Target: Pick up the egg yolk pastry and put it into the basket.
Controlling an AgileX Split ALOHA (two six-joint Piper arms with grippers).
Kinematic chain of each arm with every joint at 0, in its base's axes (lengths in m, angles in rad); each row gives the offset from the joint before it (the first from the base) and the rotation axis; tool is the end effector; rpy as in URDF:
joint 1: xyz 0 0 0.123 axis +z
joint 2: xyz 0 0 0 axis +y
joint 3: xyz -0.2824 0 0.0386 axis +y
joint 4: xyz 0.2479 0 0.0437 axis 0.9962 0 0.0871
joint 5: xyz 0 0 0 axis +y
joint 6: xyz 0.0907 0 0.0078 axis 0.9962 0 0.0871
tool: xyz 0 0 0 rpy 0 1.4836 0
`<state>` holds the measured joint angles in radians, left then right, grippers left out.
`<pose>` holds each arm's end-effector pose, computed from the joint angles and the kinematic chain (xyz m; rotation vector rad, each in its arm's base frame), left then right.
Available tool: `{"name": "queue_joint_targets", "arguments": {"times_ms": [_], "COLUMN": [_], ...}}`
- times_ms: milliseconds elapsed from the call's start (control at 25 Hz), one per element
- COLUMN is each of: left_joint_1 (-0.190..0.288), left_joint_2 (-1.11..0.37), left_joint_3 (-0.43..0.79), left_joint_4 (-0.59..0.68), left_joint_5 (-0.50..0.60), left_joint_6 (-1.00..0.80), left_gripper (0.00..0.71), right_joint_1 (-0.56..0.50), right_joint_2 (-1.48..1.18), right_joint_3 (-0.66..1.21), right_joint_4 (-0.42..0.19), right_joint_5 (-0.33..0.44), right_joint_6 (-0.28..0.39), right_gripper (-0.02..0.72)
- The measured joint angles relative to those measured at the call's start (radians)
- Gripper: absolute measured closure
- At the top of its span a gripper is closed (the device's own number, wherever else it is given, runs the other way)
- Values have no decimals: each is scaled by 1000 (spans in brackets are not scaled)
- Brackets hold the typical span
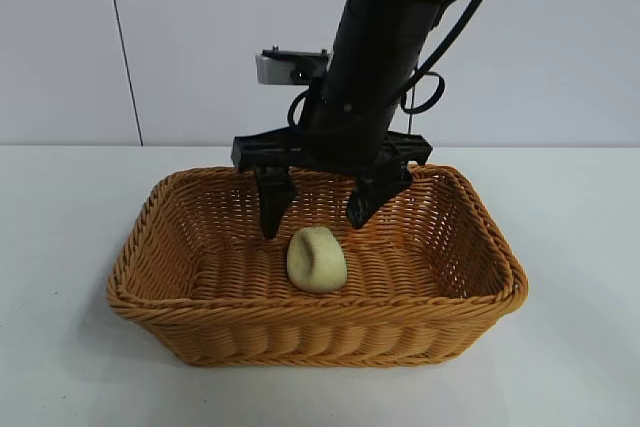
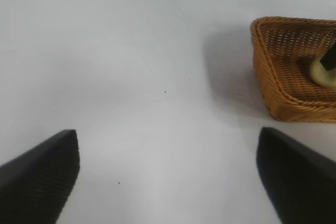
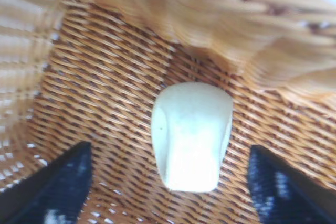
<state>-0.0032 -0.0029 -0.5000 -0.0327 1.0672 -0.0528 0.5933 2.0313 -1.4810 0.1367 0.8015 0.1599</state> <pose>-0.0056 -0.0026 0.2767 -0.0491 2.0477 -0.0741 0.3447 0.2432 0.1801 -0.5066 2.8370 0.3148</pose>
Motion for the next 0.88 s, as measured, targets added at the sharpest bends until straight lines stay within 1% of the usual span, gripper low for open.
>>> {"name": "queue_joint_targets", "arguments": {"times_ms": [80, 280, 360, 440, 600, 720, 880], "left_joint_1": [0, 0, 0, 0, 0, 0, 0], "left_joint_2": [0, 0, 0, 0, 0, 0, 0], "left_joint_3": [0, 0, 0, 0, 0, 0, 0], "left_joint_4": [0, 0, 0, 0, 0, 0, 0], "left_joint_5": [0, 0, 0, 0, 0, 0, 1], "left_joint_6": [0, 0, 0, 0, 0, 0, 0], "left_gripper": [49, 49, 49, 49, 49, 49, 49], "right_joint_1": [0, 0, 0, -3, -45, -107, -231], "right_joint_2": [-37, -70, -70, -71, -73, -73, -73], "right_joint_3": [-10, -125, -187, -234, -270, -270, -270], "right_joint_4": [-22, -143, -184, -199, -200, -202, -202], "right_joint_5": [52, 249, 305, 330, 351, 364, 373], "right_joint_6": [15, 57, 64, 66, 67, 67, 62], "right_gripper": [64, 57, 57, 57, 57, 57, 57]}}
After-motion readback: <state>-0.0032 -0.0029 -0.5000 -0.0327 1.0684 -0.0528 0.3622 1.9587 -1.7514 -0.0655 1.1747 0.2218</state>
